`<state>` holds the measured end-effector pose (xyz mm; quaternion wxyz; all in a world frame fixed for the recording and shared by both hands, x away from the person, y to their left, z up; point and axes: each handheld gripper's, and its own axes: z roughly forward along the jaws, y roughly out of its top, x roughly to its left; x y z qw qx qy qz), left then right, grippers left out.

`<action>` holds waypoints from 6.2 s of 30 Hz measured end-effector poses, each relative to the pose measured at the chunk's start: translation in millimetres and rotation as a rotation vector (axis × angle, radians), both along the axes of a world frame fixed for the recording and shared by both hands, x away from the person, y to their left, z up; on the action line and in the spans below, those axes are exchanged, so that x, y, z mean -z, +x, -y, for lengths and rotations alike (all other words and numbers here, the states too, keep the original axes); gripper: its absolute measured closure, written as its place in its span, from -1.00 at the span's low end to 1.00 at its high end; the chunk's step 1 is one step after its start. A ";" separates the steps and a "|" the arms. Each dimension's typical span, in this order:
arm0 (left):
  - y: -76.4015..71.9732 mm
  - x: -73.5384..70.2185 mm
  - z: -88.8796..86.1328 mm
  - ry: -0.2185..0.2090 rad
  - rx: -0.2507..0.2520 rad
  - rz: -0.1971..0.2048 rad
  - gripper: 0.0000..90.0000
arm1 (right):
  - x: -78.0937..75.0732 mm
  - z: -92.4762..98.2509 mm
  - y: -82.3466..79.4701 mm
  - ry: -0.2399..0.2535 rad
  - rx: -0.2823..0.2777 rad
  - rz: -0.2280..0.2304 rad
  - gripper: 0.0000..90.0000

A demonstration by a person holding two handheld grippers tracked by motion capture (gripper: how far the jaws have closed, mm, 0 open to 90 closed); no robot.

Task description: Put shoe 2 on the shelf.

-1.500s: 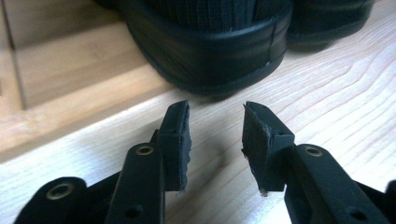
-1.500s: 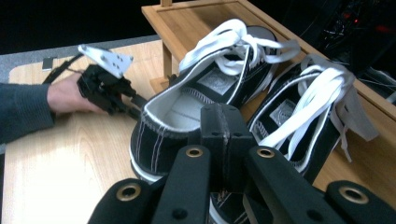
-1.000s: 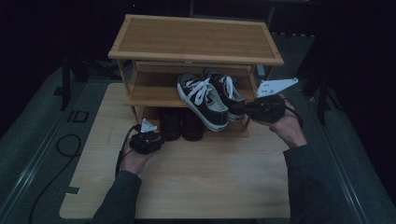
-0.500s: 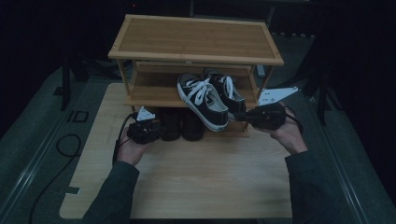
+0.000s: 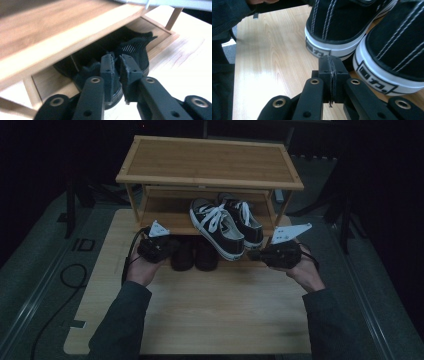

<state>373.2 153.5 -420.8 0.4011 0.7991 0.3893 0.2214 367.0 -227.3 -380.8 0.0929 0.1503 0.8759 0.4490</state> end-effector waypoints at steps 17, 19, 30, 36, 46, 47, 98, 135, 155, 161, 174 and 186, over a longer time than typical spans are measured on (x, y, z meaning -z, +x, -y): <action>18.0 -26.6 4.6 -0.021 0.012 0.037 1.00 | 12.4 -12.3 -7.3 -0.005 -0.059 -0.015 0.98; 21.0 -28.7 4.0 -0.018 0.009 0.037 1.00 | 12.7 -13.5 -7.0 -0.007 -0.054 -0.010 0.99; 40.4 -31.0 2.8 0.009 -0.035 0.020 1.00 | 11.5 -19.4 -4.7 0.005 -0.059 -0.007 1.00; 46.6 -28.9 1.1 0.008 -0.058 0.025 1.00 | 11.1 -20.4 -4.9 0.006 -0.062 -0.007 1.00; 52.7 -27.3 1.8 0.028 -0.077 0.016 1.00 | 11.7 -28.8 -6.3 0.000 -0.082 -0.004 1.00; 53.0 -27.4 1.6 0.027 -0.076 0.013 1.00 | 11.7 -29.4 -6.4 0.001 -0.082 -0.005 1.00; 53.1 -28.0 3.2 0.041 -0.079 0.007 1.00 | 18.6 -111.1 18.5 0.082 -0.152 0.052 1.00; 52.7 -26.6 2.0 0.014 -0.084 0.005 1.00 | 18.3 -132.5 32.9 0.025 0.002 0.151 1.00; 52.5 -25.4 1.5 0.003 -0.082 0.012 1.00 | 20.9 -147.0 38.0 -0.022 0.145 0.184 1.00; 52.4 -25.2 0.9 0.004 -0.081 0.014 1.00 | 20.9 -149.9 38.6 -0.033 0.165 0.185 1.00; 53.2 -24.3 -1.9 -0.023 -0.075 0.010 1.00 | 19.8 -133.0 28.0 -0.046 0.113 0.186 1.00; 54.5 -26.4 3.3 -0.028 -0.081 -0.011 1.00 | 21.8 -108.0 12.2 -0.024 0.053 0.152 0.99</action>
